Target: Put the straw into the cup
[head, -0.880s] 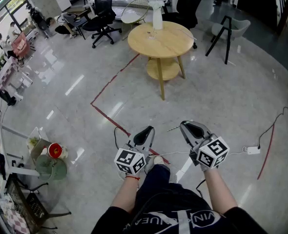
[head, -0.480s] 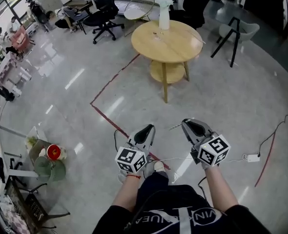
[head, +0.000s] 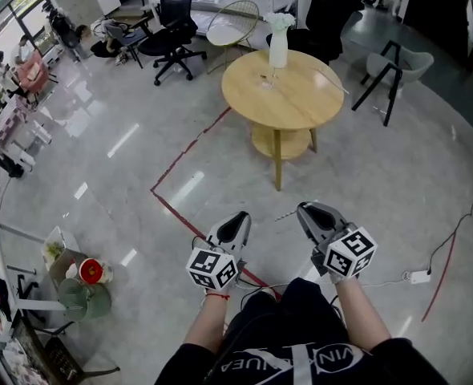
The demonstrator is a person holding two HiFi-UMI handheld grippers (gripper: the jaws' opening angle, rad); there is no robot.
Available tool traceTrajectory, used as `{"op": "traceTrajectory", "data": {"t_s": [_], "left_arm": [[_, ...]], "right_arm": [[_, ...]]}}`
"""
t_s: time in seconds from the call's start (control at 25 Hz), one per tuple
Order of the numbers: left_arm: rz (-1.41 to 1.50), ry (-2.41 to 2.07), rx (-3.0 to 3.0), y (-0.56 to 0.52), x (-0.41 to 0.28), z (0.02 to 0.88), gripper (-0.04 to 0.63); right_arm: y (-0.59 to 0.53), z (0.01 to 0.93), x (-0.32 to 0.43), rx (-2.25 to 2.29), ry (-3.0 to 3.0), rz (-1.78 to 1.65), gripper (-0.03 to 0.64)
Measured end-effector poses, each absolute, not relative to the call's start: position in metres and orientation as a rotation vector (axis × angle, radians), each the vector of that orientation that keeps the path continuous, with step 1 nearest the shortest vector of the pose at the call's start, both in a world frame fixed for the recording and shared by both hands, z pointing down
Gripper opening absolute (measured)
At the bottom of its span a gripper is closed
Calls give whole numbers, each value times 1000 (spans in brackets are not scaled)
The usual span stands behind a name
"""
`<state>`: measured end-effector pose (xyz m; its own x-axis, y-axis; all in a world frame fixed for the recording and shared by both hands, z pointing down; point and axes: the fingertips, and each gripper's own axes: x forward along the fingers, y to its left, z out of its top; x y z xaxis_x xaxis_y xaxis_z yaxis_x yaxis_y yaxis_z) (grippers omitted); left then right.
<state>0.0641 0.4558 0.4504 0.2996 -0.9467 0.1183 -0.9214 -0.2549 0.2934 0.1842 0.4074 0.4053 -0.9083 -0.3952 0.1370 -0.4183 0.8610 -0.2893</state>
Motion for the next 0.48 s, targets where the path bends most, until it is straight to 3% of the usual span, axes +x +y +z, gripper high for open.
{"op": "traceTrajectory", "data": {"t_s": [0.48], "left_arm": [[-121, -1714, 2201, 361, 7, 461, 35]], "right_arm": [[302, 406, 116, 585, -2981, 517, 20]]}}
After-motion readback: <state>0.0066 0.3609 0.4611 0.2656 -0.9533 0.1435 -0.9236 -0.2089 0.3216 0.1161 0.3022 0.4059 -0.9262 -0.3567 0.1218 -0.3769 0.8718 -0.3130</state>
